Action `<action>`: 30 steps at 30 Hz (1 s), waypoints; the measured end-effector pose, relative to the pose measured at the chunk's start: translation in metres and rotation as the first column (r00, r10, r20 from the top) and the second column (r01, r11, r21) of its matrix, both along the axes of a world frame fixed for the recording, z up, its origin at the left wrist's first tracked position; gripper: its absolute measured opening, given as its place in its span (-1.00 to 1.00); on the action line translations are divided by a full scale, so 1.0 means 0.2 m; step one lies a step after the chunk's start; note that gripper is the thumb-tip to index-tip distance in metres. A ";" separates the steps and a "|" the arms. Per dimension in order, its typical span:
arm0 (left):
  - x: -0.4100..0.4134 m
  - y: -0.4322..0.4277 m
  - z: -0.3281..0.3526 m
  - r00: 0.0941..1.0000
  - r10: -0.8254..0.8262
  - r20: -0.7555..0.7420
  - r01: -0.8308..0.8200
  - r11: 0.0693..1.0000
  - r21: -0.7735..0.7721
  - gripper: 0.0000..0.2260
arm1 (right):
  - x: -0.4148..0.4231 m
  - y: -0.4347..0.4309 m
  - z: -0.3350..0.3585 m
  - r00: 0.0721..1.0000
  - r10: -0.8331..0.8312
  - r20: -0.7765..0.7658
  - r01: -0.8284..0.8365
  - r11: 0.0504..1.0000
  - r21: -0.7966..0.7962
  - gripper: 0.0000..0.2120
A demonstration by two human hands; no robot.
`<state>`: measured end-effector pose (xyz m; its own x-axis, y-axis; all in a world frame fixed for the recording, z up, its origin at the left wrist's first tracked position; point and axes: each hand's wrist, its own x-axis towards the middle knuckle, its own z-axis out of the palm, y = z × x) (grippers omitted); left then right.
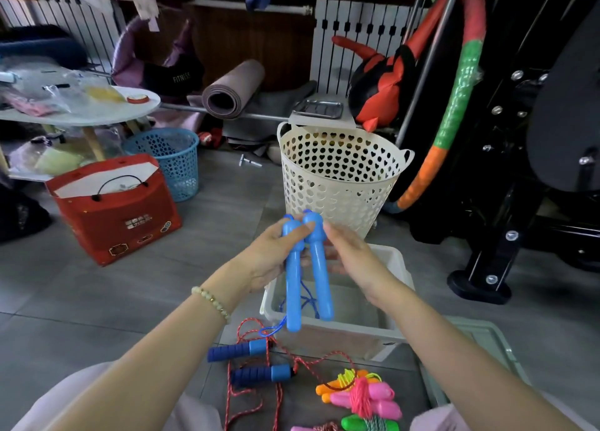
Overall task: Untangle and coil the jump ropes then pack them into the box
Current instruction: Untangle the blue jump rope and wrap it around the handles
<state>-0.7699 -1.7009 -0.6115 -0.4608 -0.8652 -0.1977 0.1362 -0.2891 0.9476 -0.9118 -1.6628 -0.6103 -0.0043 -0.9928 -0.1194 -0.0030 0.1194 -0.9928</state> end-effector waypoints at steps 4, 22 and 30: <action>0.03 -0.04 0.05 0.983 0.124 -0.138 -0.126 0.992 -0.006 -0.83 | 0.06 0.08 -0.01 0.960 0.281 0.009 -0.279 0.948 0.157 -0.68; 0.01 -0.04 0.05 0.982 0.100 -0.161 -0.094 0.995 0.042 -0.69 | 0.08 0.09 -0.05 0.948 0.290 0.127 -0.307 0.941 0.143 -0.79; 0.00 -0.01 0.03 1.000 -0.026 0.004 0.026 0.998 -0.056 -0.83 | 0.06 0.08 -0.02 0.939 0.302 0.162 -0.329 0.928 0.177 -0.80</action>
